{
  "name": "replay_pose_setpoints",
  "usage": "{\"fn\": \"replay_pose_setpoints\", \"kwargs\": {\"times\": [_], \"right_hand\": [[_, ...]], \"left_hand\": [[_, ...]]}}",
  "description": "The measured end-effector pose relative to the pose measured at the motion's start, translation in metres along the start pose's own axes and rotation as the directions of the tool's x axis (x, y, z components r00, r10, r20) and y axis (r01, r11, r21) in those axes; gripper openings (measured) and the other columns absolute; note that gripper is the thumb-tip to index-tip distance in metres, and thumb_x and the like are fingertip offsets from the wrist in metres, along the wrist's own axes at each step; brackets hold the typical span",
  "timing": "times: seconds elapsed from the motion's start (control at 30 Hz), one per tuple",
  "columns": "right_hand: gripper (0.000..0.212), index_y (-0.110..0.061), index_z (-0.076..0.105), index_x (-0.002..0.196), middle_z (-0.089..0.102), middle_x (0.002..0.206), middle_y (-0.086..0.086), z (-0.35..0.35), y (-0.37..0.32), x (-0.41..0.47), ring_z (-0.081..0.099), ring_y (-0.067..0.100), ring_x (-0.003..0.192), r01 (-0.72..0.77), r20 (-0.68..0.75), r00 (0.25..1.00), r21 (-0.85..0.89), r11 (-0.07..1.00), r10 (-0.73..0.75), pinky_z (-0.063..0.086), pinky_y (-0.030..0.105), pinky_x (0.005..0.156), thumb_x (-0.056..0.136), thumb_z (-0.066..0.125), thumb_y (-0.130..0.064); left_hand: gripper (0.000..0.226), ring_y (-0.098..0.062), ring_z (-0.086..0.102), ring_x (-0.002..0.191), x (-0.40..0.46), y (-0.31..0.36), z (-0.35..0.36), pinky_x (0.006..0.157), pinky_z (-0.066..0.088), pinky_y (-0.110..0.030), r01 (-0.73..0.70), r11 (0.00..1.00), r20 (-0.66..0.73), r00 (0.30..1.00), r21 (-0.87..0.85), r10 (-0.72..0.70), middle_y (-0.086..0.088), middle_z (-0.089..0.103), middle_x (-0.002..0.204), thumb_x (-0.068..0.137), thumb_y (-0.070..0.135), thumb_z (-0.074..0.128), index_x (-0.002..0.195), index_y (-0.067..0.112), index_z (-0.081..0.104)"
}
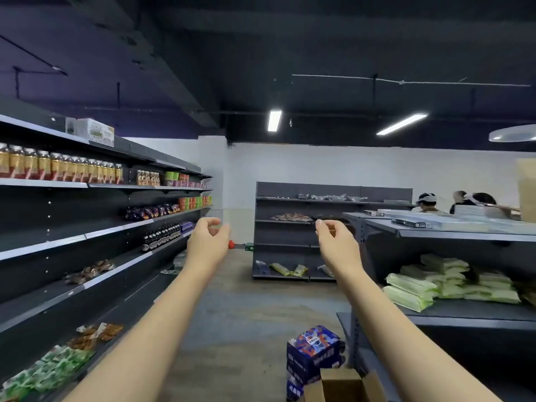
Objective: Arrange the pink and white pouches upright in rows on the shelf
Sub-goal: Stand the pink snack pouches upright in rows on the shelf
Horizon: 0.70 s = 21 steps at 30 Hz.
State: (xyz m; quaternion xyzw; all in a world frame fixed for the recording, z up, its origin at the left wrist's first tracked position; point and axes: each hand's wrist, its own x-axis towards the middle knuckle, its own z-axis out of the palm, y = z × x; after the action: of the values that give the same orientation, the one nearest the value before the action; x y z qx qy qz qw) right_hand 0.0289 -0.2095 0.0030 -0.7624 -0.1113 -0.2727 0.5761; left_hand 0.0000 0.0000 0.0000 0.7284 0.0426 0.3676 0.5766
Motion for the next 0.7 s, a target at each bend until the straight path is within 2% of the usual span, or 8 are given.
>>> {"fn": "replay_pose_setpoints", "kwargs": {"times": [0.07,0.17,0.23,0.37,0.47,0.6,0.7], "right_hand": [[0.03,-0.017,0.057,0.115,0.06,0.105,-0.003,0.025,0.006,0.024,0.05,0.012,0.095,0.02,0.015,1.0,0.01,1.0,-0.02,0.035,0.025,0.081,0.096,0.044,-0.036],[0.031,-0.017,0.056,0.118,0.057,0.106,-0.006,0.07,0.012,0.069,0.049,0.01,0.098,0.025,0.038,0.999,0.029,0.999,-0.026,0.034,0.024,0.082,0.096,0.045,-0.036],[0.032,-0.017,0.056,0.12,0.056,0.105,-0.007,0.098,0.018,0.098,0.05,0.009,0.1,0.035,0.039,0.999,0.045,0.998,-0.037,0.035,0.024,0.084,0.095,0.046,-0.035],[0.031,-0.019,0.055,0.119,0.056,0.105,-0.008,0.144,0.043,0.147,0.05,0.009,0.099,0.034,0.018,0.999,0.062,0.997,-0.036,0.036,0.024,0.084,0.095,0.047,-0.035],[0.032,-0.021,0.053,0.121,0.059,0.113,-0.006,0.172,0.065,0.181,0.054,0.012,0.104,-0.004,0.013,1.0,0.072,0.997,0.003,0.038,0.025,0.083,0.095,0.045,-0.038],[0.034,-0.021,0.053,0.122,0.061,0.118,-0.003,0.208,0.097,0.229,0.056,0.015,0.11,-0.029,0.0,1.0,0.065,0.997,0.029,0.04,0.027,0.088,0.095,0.043,-0.039],[0.034,-0.022,0.053,0.122,0.061,0.118,-0.003,0.231,0.119,0.263,0.056,0.015,0.108,-0.036,0.012,0.999,0.05,0.998,0.036,0.04,0.028,0.086,0.096,0.04,-0.039]], "left_hand": [[0.023,-0.015,0.06,0.072,0.031,-0.011,0.008,0.071,0.046,-0.029,-0.027,0.999,0.015,1.0,-0.021,0.027,-0.004,0.057,0.101,0.093,0.024,0.051,0.113,0.013,0.052],[0.016,-0.016,0.057,0.074,0.089,-0.029,0.02,0.057,0.044,-0.024,-0.033,0.998,0.061,0.997,-0.052,0.036,-0.005,0.058,0.103,0.094,0.025,0.049,0.107,0.016,0.05],[0.018,-0.014,0.055,0.073,0.126,-0.043,0.028,0.056,0.043,-0.022,-0.023,0.997,0.1,0.994,-0.078,0.031,-0.007,0.059,0.102,0.094,0.024,0.047,0.109,0.015,0.051],[0.02,-0.02,0.056,0.079,0.188,-0.076,0.047,0.065,0.043,-0.028,-0.024,0.997,0.14,0.99,-0.071,0.034,-0.007,0.059,0.097,0.095,0.023,0.046,0.11,0.011,0.052],[0.018,-0.019,0.057,0.078,0.225,-0.102,0.064,0.069,0.045,-0.029,-0.011,0.999,0.171,0.985,-0.053,0.02,-0.007,0.06,0.1,0.095,0.024,0.046,0.108,0.013,0.051],[0.024,-0.02,0.058,0.081,0.274,-0.131,0.088,0.085,0.047,-0.035,0.005,0.999,0.18,0.984,-0.039,0.002,-0.007,0.062,0.103,0.095,0.025,0.046,0.113,0.011,0.052],[0.019,-0.018,0.057,0.079,0.309,-0.154,0.106,0.083,0.046,-0.034,0.019,0.999,0.207,0.978,-0.042,-0.01,-0.002,0.061,0.095,0.096,0.025,0.045,0.109,0.014,0.051]]}}
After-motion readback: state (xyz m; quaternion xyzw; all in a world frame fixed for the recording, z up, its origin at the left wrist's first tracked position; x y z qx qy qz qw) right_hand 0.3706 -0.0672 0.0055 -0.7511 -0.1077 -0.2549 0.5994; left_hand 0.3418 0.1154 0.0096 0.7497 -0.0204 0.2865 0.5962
